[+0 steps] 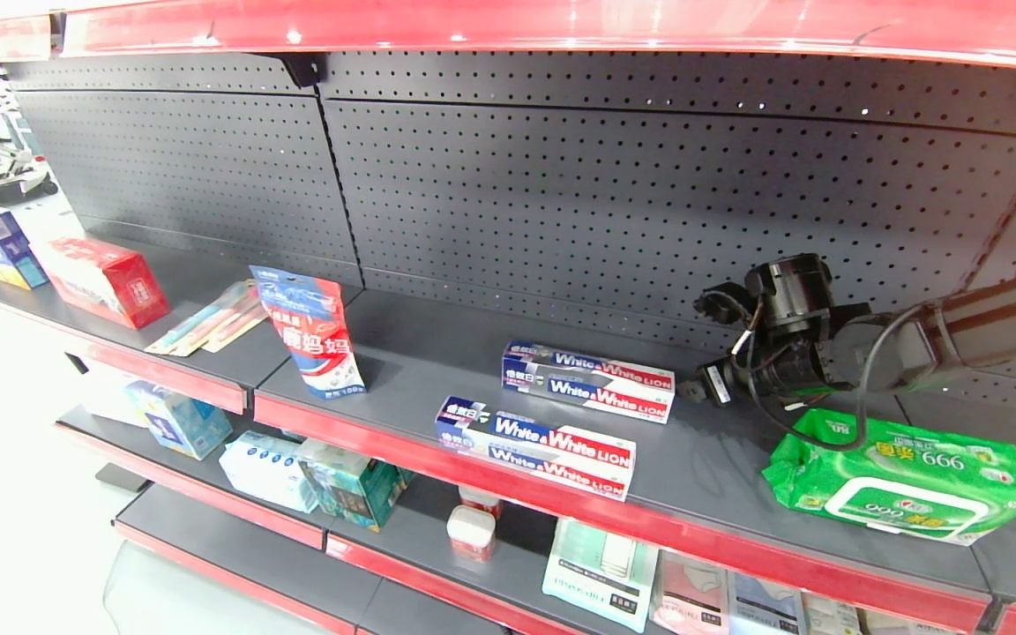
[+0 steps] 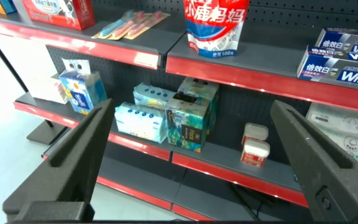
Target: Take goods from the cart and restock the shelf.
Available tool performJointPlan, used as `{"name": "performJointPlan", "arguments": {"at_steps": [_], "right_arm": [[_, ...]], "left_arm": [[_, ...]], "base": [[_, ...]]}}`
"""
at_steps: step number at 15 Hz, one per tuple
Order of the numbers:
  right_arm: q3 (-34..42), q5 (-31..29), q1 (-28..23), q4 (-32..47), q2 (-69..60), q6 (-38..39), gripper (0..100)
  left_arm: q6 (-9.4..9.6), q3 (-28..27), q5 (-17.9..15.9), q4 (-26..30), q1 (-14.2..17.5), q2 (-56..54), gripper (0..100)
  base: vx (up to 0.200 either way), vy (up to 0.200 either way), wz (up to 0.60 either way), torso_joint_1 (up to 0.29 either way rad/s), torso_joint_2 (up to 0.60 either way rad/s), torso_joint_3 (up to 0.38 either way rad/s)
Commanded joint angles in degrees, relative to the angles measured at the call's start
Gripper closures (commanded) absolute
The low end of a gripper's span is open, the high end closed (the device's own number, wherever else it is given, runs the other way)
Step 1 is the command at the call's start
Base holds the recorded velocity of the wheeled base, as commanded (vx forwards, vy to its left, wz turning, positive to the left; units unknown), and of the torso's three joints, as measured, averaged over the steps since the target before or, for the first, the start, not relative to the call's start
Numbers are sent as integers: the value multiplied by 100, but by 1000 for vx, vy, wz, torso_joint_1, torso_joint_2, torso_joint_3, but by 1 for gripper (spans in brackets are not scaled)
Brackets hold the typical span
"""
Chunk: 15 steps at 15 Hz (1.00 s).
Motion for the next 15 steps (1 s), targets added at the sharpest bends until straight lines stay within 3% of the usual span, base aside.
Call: {"name": "performJointPlan", "arguments": {"at_steps": [1, 15], "right_arm": [[-38, 0, 28, -4, 7, 4, 0], [-187, -26, -16, -47, -143, -14, 0]], "left_arm": [[0, 0, 2, -1, -1, 0, 0], [0, 0, 2, -1, -1, 0, 0]], "base": [[0, 0, 0, 0, 0, 0], [0, 0, 0, 0, 0, 0]]}}
